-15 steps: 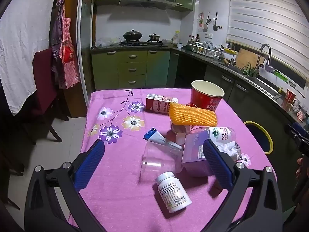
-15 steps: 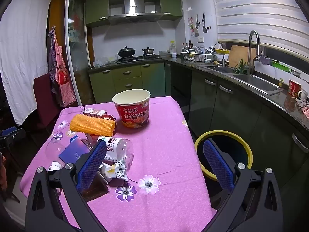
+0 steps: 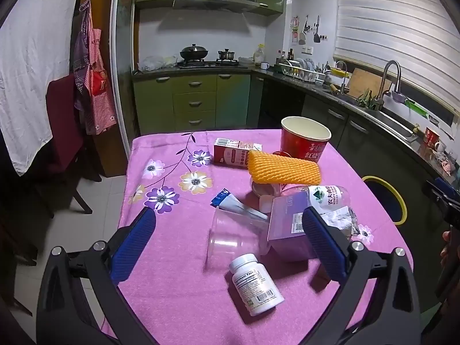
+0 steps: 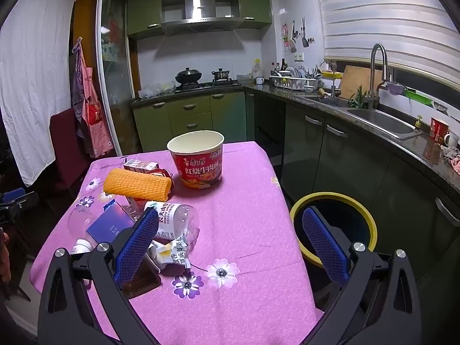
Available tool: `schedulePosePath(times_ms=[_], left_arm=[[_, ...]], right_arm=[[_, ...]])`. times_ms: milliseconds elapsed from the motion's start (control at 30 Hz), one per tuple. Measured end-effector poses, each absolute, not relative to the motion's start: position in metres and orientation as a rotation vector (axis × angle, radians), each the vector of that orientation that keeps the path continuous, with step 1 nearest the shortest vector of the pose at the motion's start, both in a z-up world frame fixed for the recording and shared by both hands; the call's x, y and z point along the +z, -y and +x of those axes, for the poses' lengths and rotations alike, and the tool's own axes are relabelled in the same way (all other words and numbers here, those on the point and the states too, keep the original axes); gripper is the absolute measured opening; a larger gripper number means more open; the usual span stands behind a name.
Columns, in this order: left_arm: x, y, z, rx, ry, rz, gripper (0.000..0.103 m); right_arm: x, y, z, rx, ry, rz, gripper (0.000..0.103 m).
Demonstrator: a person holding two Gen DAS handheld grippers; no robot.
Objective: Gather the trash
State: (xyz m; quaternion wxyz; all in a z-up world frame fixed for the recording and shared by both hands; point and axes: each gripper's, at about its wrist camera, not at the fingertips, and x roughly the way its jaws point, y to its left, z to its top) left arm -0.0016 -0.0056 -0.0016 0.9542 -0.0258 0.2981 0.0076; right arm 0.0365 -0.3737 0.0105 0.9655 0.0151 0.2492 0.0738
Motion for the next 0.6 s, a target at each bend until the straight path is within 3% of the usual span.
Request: schedulePosePath(times_ms=[600], left_arm=[[-0.004, 0.014, 0.002, 0.0, -0.615, -0.034, 0.097]], right_arm=[[-0.005, 0.37, 0.039, 0.148, -0.508, 0.033, 0.099]])
